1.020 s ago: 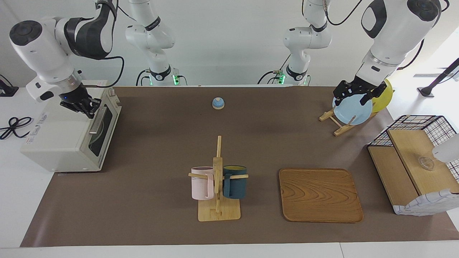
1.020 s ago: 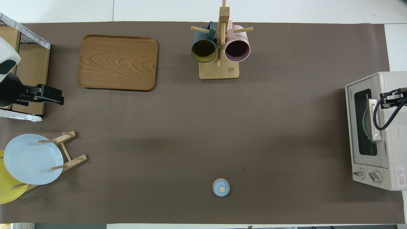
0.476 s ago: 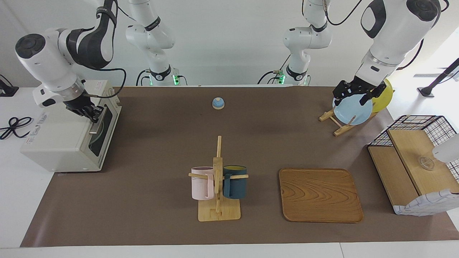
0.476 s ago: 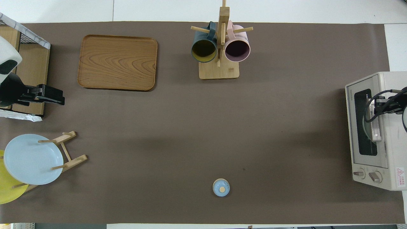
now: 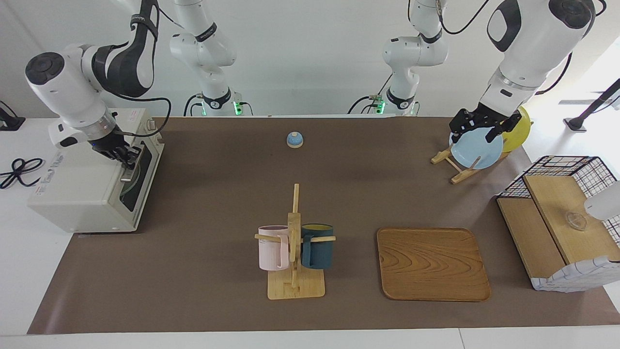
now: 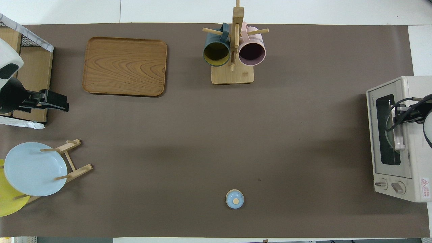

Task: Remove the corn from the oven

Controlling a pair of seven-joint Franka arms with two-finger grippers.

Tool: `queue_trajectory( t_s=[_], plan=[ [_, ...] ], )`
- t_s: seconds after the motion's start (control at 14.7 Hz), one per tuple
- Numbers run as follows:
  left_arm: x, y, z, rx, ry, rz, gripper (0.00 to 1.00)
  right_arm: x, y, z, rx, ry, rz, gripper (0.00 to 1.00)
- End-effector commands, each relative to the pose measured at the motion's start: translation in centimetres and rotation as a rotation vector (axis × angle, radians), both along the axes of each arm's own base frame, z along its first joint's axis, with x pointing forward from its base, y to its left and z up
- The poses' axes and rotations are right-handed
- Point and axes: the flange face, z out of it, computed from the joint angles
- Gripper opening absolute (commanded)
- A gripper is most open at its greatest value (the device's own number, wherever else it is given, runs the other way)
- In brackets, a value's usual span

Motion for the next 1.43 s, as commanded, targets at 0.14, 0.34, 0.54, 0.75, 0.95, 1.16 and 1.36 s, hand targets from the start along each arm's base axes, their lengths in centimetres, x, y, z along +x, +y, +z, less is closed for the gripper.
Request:
queue_trajectory(
  t_s=[0.14, 0.34, 0.54, 0.75, 0.95, 1.16, 1.36],
  plan=[
    [-0.5, -0.1, 0.3, 0.008, -0.013, -0.005, 1.00, -0.2, 2.7, -1.3, 0.016, 0.005, 0.024, 0.00],
    [-0.6, -0.1, 0.3, 0.008, -0.012, -0.006, 1.00, -0.2, 4.4, -3.0, 0.016, 0.006, 0.032, 0.00],
    [-0.5, -0.1, 0.3, 0.008, -0.013, -0.005, 1.00, -0.1, 4.5, -4.6, 0.015, -0.005, 0.034, 0.00],
    [-0.6, -0.1, 0.2, 0.008, -0.012, -0.005, 1.00, -0.1, 4.8, -6.8, 0.025, -0.020, 0.037, 0.00],
    [-0.6, 0.0, 0.2, 0.008, -0.012, -0.003, 1.00, 0.6, 4.9, -9.1, 0.024, -0.035, 0.042, 0.00],
    [-0.6, 0.0, 0.0, 0.008, -0.010, -0.003, 1.00, 0.7, 7.1, -10.1, 0.022, -0.066, 0.079, 0.00],
    [-0.6, 0.3, 0.0, 0.008, -0.012, 0.002, 1.00, 0.4, 7.7, -11.4, 0.022, -0.070, 0.089, 0.00]
  ],
)
